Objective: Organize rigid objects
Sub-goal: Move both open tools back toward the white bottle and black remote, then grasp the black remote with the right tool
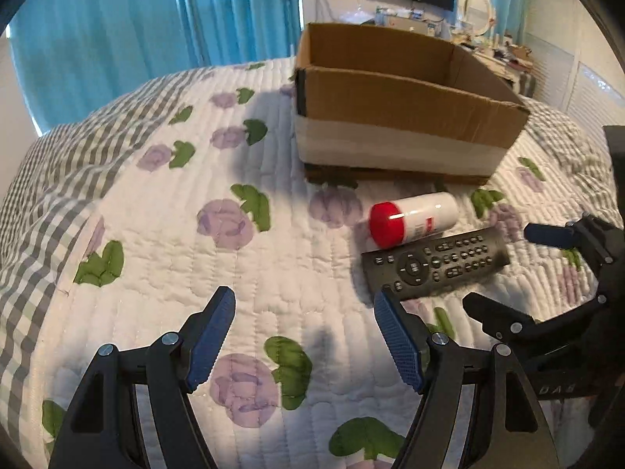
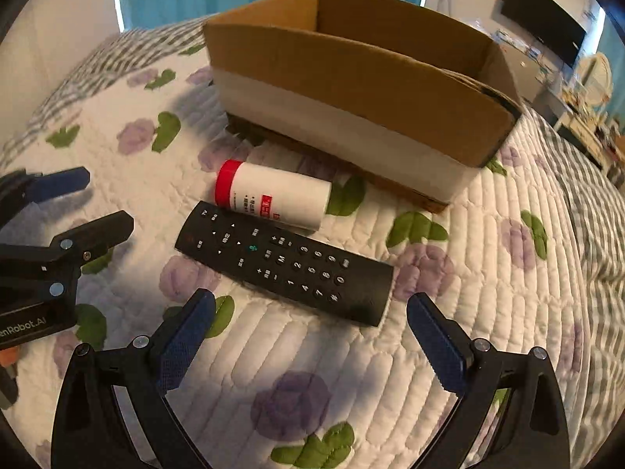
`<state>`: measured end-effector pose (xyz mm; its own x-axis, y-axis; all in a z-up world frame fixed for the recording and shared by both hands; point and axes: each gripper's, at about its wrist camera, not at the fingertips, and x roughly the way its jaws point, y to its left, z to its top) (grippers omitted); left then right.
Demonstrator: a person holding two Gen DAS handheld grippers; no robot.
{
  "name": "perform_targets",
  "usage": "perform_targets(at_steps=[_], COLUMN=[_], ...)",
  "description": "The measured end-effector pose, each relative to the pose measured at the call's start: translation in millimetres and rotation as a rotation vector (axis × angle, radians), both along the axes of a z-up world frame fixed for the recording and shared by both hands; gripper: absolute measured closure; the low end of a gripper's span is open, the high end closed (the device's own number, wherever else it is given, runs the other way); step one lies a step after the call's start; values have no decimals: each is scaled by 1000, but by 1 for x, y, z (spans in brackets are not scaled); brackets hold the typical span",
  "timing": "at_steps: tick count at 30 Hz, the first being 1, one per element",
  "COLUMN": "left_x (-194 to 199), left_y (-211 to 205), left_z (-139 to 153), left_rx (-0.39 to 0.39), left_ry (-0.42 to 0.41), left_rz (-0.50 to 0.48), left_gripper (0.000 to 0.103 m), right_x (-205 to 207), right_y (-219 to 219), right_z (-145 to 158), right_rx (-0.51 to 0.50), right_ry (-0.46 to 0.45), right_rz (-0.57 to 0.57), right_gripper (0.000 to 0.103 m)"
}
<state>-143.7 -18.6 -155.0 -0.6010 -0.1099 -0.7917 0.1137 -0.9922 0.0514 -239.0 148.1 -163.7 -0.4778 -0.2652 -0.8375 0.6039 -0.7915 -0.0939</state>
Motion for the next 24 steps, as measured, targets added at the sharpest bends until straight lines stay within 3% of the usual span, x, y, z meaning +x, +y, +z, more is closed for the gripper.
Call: perform_targets(at_steps=[4, 7, 12, 15, 17, 19, 24], left_x=[-2, -1, 0, -2, -2, -2, 3], left_y=[-11, -19, -28, -26, -25, -27, -31], left_z=[-5, -5, -4, -6, -6, -6, -2], left_rx=[22, 72, 122, 111, 110, 119, 141], left_ry=[-37, -47, -49, -60, -60, -56, -39], left_rz=[60, 81, 108, 107, 101, 103, 110], left_gripper=[27, 27, 27, 27, 27, 27, 27], right_x=[-1, -5, -7, -10, -8, -4, 16], right_y=[-16, -26, -40, -42, -39, -35, -20], right_z=[-9, -20, -31, -34, -32, -29, -17], right_rx=[56, 94, 139, 138, 127, 129, 52], right_ry=[24, 19, 57, 60, 48, 39, -41], right_rz=[59, 85, 131, 136, 136, 144, 159], right_gripper=[4, 12, 14, 30, 49, 60, 74])
